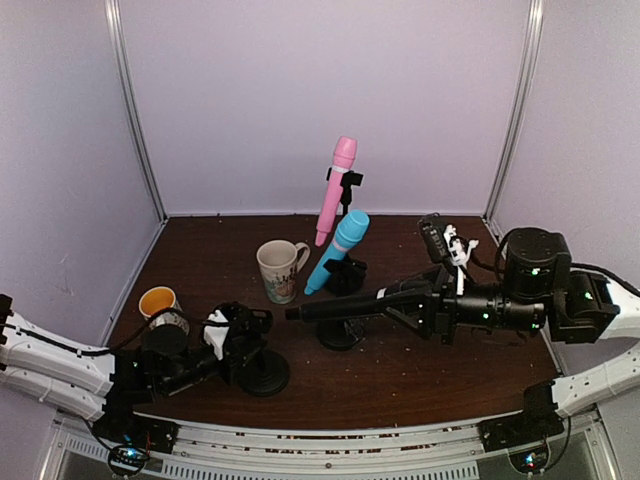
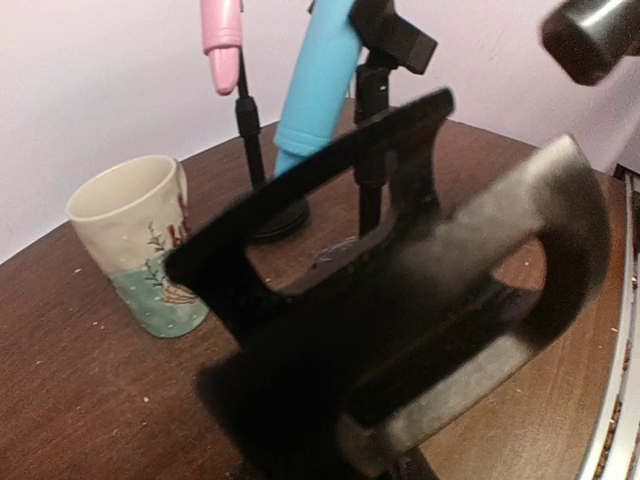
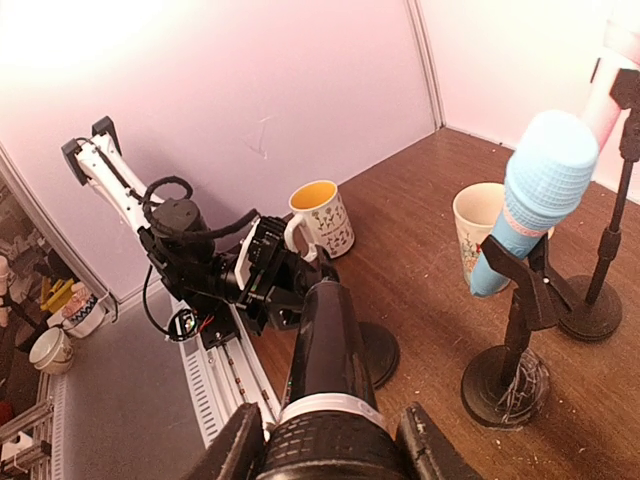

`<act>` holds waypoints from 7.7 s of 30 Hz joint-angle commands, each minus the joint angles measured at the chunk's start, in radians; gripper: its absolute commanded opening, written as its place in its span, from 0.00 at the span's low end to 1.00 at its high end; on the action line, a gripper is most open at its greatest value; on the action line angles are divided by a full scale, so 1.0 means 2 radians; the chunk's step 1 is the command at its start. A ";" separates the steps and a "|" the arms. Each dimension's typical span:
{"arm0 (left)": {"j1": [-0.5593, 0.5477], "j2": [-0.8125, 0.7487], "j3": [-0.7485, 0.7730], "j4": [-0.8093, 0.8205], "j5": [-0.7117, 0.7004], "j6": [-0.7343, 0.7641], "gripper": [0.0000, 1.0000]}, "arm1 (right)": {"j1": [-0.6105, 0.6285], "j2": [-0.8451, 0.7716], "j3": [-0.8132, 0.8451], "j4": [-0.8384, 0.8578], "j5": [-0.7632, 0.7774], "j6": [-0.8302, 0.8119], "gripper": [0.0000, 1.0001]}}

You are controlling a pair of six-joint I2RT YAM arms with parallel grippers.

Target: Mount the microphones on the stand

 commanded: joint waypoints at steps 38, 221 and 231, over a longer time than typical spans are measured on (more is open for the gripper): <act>-0.002 0.117 0.073 0.159 0.059 -0.019 0.00 | 0.001 -0.030 -0.069 0.073 -0.001 0.001 0.00; 0.192 0.129 0.075 0.213 0.135 0.046 0.00 | 0.027 0.009 0.009 -0.063 0.274 -0.036 1.00; 0.192 0.068 0.081 0.062 0.062 0.002 0.56 | -0.005 -0.013 -0.006 -0.103 0.299 -0.020 1.00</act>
